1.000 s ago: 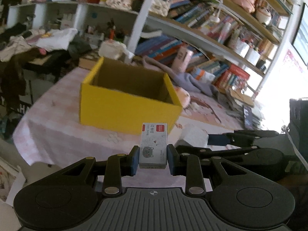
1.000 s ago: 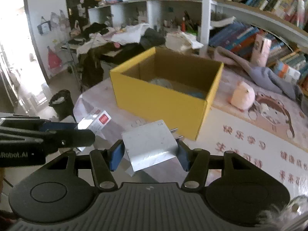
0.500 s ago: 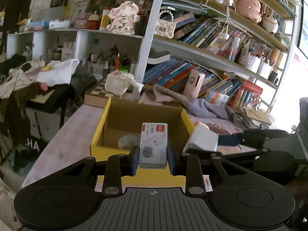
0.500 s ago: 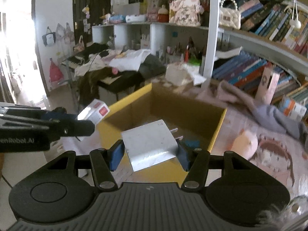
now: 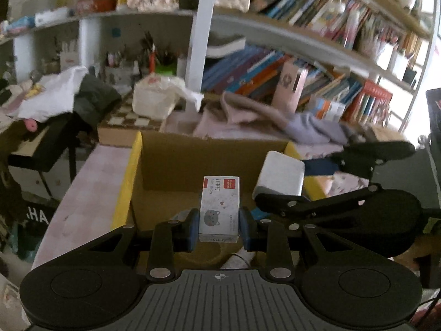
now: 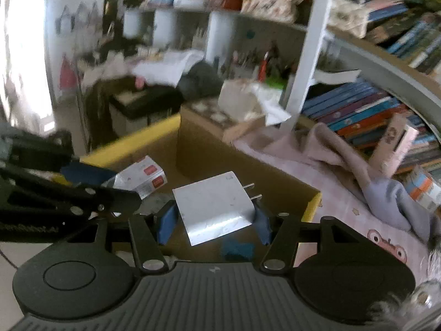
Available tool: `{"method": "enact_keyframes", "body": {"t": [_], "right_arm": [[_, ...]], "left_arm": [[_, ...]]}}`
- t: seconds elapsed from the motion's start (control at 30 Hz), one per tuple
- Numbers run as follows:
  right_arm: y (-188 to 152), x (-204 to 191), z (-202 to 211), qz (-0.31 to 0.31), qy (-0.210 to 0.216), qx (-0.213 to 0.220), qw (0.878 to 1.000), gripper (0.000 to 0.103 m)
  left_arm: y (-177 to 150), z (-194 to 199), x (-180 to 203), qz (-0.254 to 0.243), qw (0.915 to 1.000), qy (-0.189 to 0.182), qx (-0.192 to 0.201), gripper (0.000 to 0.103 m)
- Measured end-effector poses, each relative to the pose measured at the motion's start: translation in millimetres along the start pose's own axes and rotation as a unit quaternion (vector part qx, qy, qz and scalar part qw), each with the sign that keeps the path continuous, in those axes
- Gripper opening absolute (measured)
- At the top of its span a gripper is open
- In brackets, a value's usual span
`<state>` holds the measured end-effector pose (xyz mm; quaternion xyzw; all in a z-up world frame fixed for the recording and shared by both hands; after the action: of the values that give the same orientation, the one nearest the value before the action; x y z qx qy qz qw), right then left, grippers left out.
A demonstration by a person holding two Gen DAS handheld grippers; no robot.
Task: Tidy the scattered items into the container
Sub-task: 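Lower the card box and charger into the yellow box and open both grippers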
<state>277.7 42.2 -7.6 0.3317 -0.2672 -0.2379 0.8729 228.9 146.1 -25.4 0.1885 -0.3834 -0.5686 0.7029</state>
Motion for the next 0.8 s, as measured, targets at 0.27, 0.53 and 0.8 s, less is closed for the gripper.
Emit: {"method": "enact_keyframes", "body": {"t": [0.27,0.53,0.8], "right_arm": [[-6.4,6.3,-62.5,0.085,0.014,-0.078,0.993,0.056],[-12.0,4.7,-88.0,0.136,0.040,-0.117,0.983,0.056],[-9.2,4.1,-94.1,0.153,0.040,-0.118,0.980,0.061]], "left_arm": [[1.5,-50.9,-1.1,-0.031,0.9969,0.017,-0.070,0.029],[1.4,-70.1,-2.8,-0.033,0.9943,0.029,-0.097,0.029],[7.5,-73.1,-5.0,-0.025,0.9950,0.034,-0.090,0.033]]}}
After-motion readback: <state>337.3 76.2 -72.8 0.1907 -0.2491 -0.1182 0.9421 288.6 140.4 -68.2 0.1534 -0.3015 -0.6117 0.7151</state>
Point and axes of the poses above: each gripper's, at about its wrist camera, not at the fingertips, and z roughly against the way its jaws point, x to its right, y to its top, the point moved 5 cm from there along -z, roughly the way its jaws point, and after that the axes turned 13 degrees about z, right-handed, at the moved point
